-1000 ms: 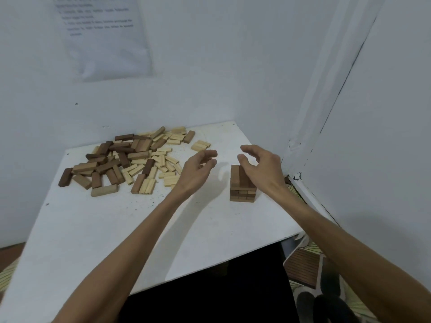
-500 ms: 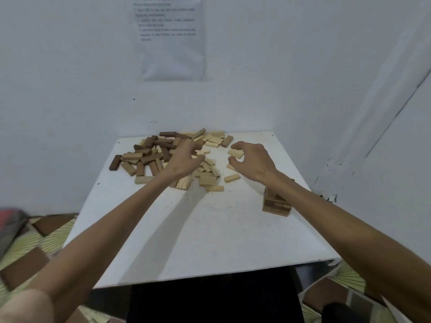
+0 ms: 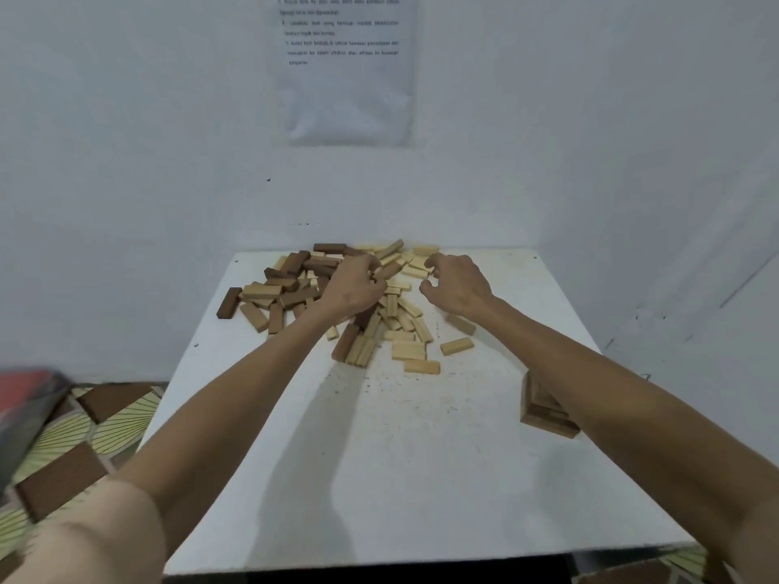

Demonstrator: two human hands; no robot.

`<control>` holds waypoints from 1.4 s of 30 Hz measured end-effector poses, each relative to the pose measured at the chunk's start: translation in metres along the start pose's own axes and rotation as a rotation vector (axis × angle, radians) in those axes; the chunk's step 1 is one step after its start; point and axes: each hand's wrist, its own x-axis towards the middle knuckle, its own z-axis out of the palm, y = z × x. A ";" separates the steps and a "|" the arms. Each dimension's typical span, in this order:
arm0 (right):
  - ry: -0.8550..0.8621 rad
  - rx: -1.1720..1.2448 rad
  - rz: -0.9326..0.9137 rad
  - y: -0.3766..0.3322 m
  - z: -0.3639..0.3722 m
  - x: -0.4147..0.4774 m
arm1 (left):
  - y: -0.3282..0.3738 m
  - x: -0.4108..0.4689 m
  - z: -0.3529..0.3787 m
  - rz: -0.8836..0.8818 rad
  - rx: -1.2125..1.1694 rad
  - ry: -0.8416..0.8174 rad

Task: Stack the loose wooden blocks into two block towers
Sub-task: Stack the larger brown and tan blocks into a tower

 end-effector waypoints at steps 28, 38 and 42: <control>0.007 -0.034 -0.014 0.069 0.031 0.071 | -0.018 0.054 0.040 0.058 0.056 0.200; 0.015 -0.011 0.011 0.065 0.022 0.060 | -0.002 0.063 0.040 0.011 0.253 0.065; 0.071 0.048 0.000 0.055 0.005 0.048 | 0.004 0.060 0.031 0.035 0.194 0.074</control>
